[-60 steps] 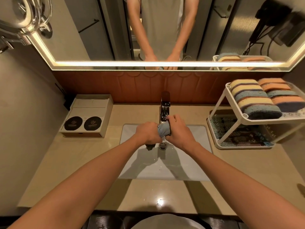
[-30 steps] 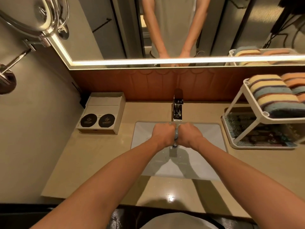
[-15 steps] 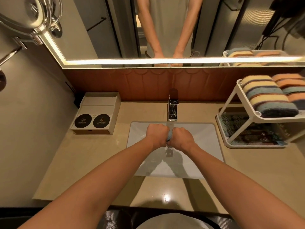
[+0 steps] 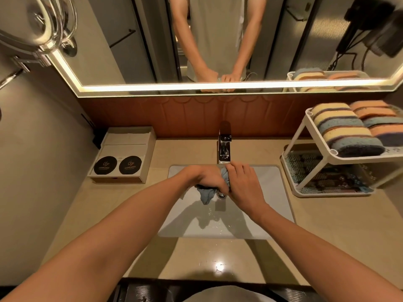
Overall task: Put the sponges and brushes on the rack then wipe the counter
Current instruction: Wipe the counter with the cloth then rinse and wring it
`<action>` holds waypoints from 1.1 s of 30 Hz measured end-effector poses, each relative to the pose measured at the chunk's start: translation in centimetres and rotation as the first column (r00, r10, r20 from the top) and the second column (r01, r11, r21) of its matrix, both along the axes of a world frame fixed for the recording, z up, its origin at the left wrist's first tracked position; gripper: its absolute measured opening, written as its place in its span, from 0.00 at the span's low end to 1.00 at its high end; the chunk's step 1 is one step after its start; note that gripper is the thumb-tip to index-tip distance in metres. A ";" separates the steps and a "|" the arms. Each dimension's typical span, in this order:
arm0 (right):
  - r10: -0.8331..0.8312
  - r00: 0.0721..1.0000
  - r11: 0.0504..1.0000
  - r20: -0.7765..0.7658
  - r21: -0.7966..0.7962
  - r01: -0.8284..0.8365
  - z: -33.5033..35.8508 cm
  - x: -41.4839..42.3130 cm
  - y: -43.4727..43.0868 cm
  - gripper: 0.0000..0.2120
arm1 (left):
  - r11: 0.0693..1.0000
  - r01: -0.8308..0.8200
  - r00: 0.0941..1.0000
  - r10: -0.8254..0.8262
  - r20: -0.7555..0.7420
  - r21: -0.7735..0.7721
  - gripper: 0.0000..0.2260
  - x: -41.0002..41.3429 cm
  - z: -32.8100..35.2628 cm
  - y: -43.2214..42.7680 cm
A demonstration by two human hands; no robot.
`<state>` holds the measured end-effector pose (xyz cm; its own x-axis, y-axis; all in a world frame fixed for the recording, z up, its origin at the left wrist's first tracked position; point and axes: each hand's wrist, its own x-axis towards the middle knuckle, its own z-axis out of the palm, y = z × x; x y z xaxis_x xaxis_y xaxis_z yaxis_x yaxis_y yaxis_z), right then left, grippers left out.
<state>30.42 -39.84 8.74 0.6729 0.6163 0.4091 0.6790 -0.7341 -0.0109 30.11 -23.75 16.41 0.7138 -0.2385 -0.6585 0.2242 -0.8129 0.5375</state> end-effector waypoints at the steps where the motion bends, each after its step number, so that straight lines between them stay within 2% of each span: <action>1: 0.002 0.999 1.000 -0.034 -0.006 -0.002 0.2 0.2 0.0 0.29 | 1.000 0.007 1.000 -0.007 -0.026 -0.001 0.07 -0.2 -0.1 0.0; 4: -0.012 0.970 0.999 -0.241 -0.047 0.001 1.1 0.6 0.3 0.23 | 0.995 0.014 0.999 -0.010 -0.044 0.097 0.07 -0.2 -0.4 -0.3; 6: -0.037 0.937 0.994 -0.346 -0.105 0.001 1.5 0.5 0.7 0.17 | 0.985 0.034 0.999 -0.034 -0.001 0.171 0.07 -0.4 -0.8 -0.6; 9: -0.096 0.912 0.979 -0.400 -0.205 0.013 2.0 0.8 1.1 0.16 | 0.943 0.032 0.986 -0.084 0.143 0.330 0.06 -0.9 -1.1 -1.4; 12: -0.157 0.881 0.952 -0.446 -0.307 0.014 2.2 1.5 1.3 0.16 | 0.862 0.010 0.949 -0.169 0.268 0.507 0.09 -1.3 -1.6 -2.4; 16: -0.205 0.847 0.941 -0.490 -0.337 0.033 2.1 1.7 2.1 0.11 | 0.784 -0.065 0.901 -0.220 0.374 0.617 0.05 -1.8 -2.6 -2.6; 19: -0.232 0.815 0.934 -0.530 -0.355 0.036 2.3 1.6 2.5 0.08 | 0.746 -0.069 0.864 -0.287 0.413 0.663 0.08 -2.3 -3.4 -2.4; 23: -0.236 0.771 0.926 -0.592 -0.378 -0.006 2.9 1.7 3.0 0.07 | 0.749 -0.046 0.806 -0.363 0.467 0.661 0.13 -2.4 -4.1 -1.6; 31: -0.211 0.632 0.954 -0.746 -0.297 -0.032 3.7 2.2 2.9 0.03 | 0.735 0.037 0.718 -0.491 0.494 0.677 0.14 -1.7 -4.0 -0.3; 33: -0.197 0.593 0.964 -0.781 -0.265 -0.029 3.8 2.4 2.9 0.05 | 0.732 0.038 0.708 -0.500 0.499 0.680 0.15 -1.5 -3.7 -0.3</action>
